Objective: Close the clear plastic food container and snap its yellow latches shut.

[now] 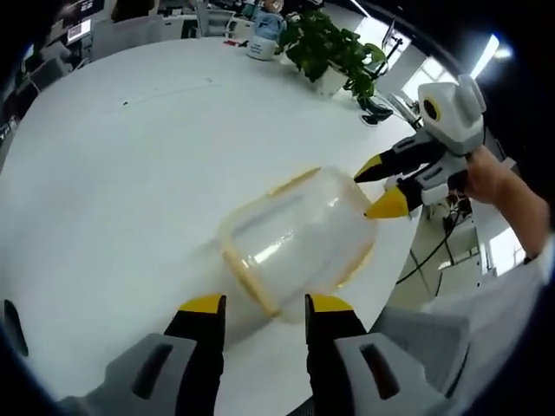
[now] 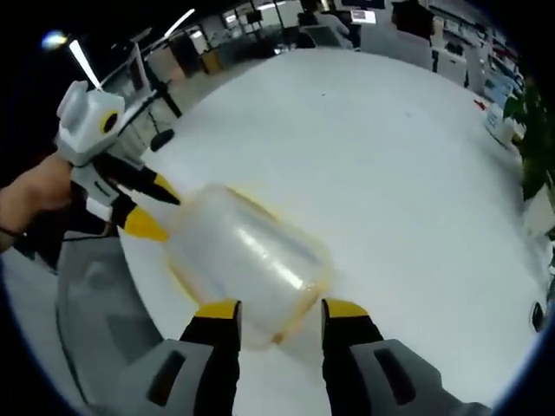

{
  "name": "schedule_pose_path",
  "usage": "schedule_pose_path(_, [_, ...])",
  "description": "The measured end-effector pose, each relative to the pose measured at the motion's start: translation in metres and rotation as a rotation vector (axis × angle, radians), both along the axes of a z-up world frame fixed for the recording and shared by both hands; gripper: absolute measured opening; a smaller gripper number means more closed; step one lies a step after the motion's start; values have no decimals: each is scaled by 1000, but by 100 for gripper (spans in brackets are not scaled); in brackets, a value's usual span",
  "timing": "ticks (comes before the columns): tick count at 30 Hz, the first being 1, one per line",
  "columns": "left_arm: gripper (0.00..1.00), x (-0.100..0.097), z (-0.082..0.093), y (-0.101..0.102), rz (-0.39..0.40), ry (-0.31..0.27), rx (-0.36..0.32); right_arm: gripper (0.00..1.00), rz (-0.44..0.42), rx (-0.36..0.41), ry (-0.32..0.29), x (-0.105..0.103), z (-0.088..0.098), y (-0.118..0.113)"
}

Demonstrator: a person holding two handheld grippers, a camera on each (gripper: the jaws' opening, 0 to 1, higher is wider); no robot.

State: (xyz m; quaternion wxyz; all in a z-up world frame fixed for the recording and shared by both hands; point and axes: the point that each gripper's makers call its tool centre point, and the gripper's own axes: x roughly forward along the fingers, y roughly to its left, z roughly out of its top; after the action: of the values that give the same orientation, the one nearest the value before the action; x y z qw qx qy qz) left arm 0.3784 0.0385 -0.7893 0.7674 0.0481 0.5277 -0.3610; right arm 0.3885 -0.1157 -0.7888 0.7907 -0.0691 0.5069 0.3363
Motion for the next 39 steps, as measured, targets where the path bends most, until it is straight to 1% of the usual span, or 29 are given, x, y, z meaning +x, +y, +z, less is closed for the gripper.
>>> schedule_pose_path(2, [37, 1, 0, 1, -11, -8, 8, 35, 13, -7, -7, 0, 1, 0])
schedule_pose_path(3, [36, 3, 1, 2, -29, -23, 14, 34, 37, -14, -12, -1, 1, 0])
schedule_pose_path(5, [36, 5, 3, 2, -40, -38, 15, 34, 54, -21, -17, -1, 1, 0])
schedule_pose_path(8, [36, 6, 5, 2, -51, -45, 14, 34, 80, -26, -15, -3, 1, 0])
schedule_pose_path(12, [36, 7, 7, 0, -90, -54, 22, 34, 104, -26, -15, -4, 1, 1])
schedule_pose_path(13, [37, 7, 8, 0, -100, -57, 25, 34, 113, -33, -26, -3, 2, 0])
schedule_pose_path(14, [37, 8, 10, -1, -127, -71, 27, 34, 120, -32, -26, -3, 3, 1])
schedule_pose_path(15, [37, 9, 11, -2, -131, -75, 24, 34, 129, -29, -29, -4, 4, 1])
schedule_pose_path(17, [36, 11, 14, -3, -145, -72, 19, 33, 196, -75, -62, -2, 4, -2])
schedule_pose_path(18, [36, 12, 16, -3, -159, -83, 23, 32, 211, -83, -66, -3, 4, -2])
schedule_pose_path(20, [36, 13, 17, -3, -170, -90, 33, 32, 204, -66, -66, -3, 5, 0])
schedule_pose_path(24, [36, 11, 16, -6, -217, -105, 41, 32, 236, -81, -83, -3, 6, -1])
schedule_pose_path(26, [36, 13, 15, -8, -256, -134, 45, 33, 250, -84, -87, -3, 6, -1])
schedule_pose_path(27, [36, 14, 17, -10, -277, -165, 39, 33, 261, -92, -92, -3, 6, -2])
schedule_pose_path(28, [36, 14, 19, -12, -287, -178, 39, 33, 264, -95, -94, -2, 6, -2])
schedule_pose_path(30, [36, 14, 20, -11, -295, -192, 47, 32, 281, -99, -107, -2, 6, -2])
schedule_pose_path(31, [36, 17, 21, -12, -303, -214, 43, 32, 288, -104, -109, -2, 5, -2])
schedule_pose_path(34, [36, 17, 22, -17, -317, -235, 24, 33, 318, -108, -118, -2, 6, 0])
schedule_pose_path(35, [36, 17, 22, -18, -329, -242, 27, 33, 320, -111, -121, -2, 6, 0])
schedule_pose_path(37, [36, 19, 23, -22, -373, -286, 38, 33, 329, -104, -133, 0, 7, 2])
schedule_pose_path(39, [36, 19, 25, -26, -386, -302, 30, 33, 348, -110, -134, -1, 6, 3])
